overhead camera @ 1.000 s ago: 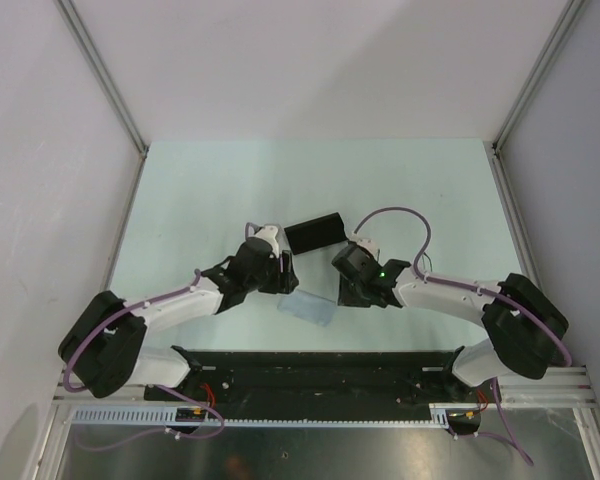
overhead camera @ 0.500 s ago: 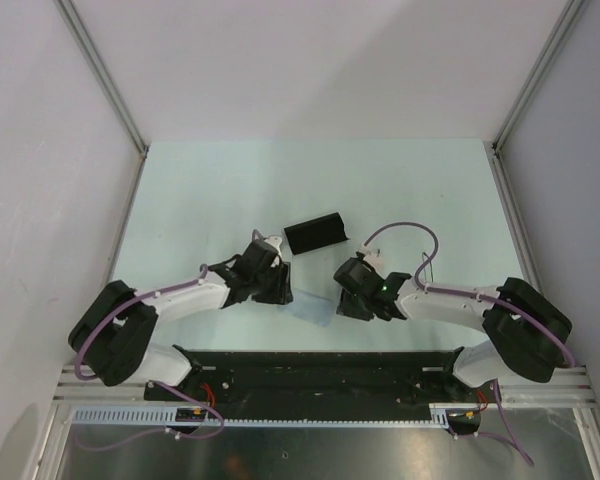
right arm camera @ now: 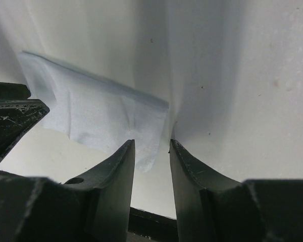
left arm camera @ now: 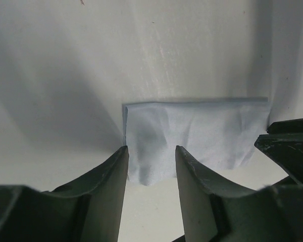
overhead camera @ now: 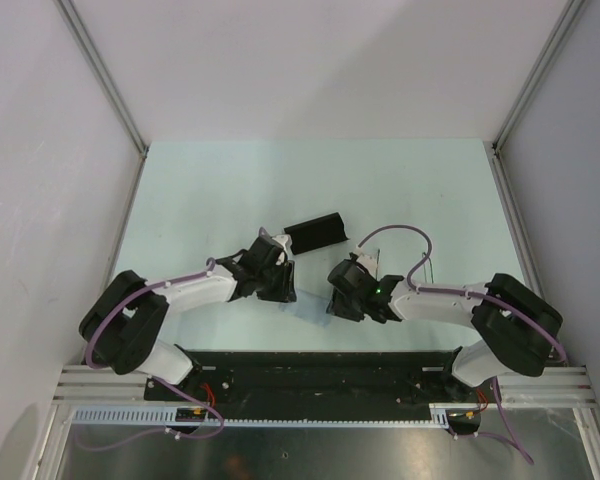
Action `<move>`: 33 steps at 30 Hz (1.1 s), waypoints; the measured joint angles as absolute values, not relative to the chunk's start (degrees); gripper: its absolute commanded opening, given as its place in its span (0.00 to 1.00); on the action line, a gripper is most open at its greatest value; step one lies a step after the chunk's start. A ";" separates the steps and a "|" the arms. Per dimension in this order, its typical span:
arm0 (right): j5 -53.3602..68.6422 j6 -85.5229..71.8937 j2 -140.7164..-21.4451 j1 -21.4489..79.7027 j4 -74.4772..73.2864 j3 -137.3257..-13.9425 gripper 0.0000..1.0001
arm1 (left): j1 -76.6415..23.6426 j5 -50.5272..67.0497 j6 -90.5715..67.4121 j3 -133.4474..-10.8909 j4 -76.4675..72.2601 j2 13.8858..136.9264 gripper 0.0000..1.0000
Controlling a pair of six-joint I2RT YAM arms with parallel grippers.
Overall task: Organize the sunglasses
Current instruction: Pick up the folded cleaning cloth from the center of the board.
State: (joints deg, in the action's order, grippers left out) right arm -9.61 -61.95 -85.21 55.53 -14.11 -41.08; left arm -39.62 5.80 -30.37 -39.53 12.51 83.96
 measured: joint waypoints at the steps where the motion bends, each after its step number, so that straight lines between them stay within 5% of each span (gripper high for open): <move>1: -9.56 -62.00 -85.32 55.53 -13.80 -41.08 0.38 | -39.62 5.96 -30.37 -39.62 12.53 84.12 0.47; 33: -7.01 -62.26 -88.73 54.37 -10.74 -42.22 0.07 | -39.62 6.33 -29.93 -39.86 12.73 84.86 0.33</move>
State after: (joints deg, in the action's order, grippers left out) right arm -7.01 -62.26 -88.73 54.37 -10.74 -42.22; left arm -39.62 6.33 -29.93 -39.86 12.73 84.86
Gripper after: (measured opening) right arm 0.094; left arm 0.329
